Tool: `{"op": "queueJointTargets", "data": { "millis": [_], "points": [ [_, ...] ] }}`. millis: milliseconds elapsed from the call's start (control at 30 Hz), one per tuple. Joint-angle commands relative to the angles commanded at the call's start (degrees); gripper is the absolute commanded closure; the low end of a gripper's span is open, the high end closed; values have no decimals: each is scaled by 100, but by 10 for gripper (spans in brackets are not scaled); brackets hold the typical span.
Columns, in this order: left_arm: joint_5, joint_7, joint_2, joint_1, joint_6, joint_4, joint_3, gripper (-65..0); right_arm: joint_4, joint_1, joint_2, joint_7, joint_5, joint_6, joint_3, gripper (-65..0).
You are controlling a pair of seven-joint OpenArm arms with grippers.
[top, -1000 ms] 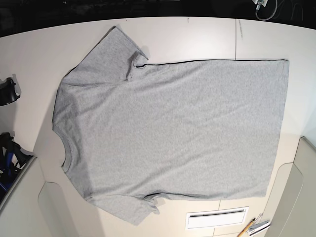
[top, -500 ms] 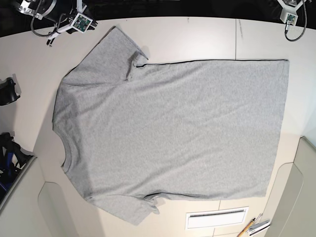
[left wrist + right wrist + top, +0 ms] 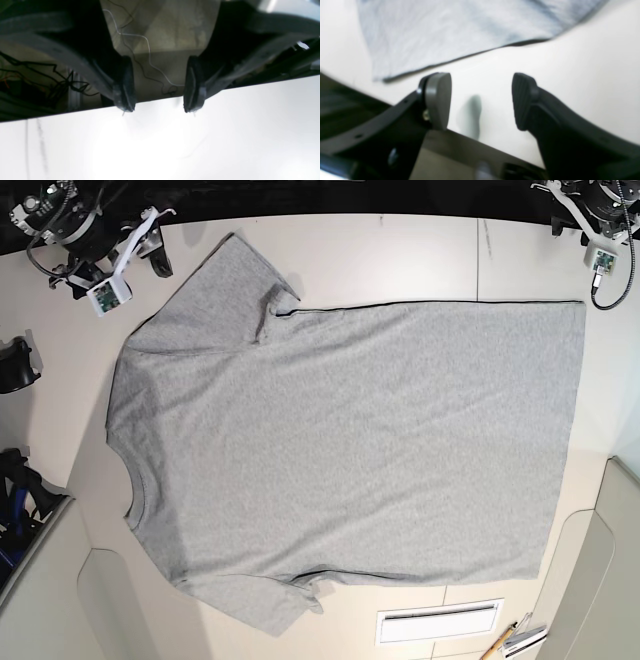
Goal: Fold the T-shirt properly
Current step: 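Move both grippers down to the shirt's shoulder and hem corners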
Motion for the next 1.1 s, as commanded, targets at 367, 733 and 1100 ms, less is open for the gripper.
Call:
{"op": "queueJointTargets", "data": {
  "millis": [367,733,1100],
  "points": [
    [-660,168,0,-920,-179,-7,0,-347,-1399,219,-905,-474,1755,1165,997,-373],
    [-748,295,-2,-2028,-175,-1346,0,-347,-1685,664,-968,-721,1797,1163,984,-373],
    [-2507,577,-256,-2122,-654,-2050,-1602,-347,-1685,667,-1029,-789,1860,1163,973,-373]
  ]
}}
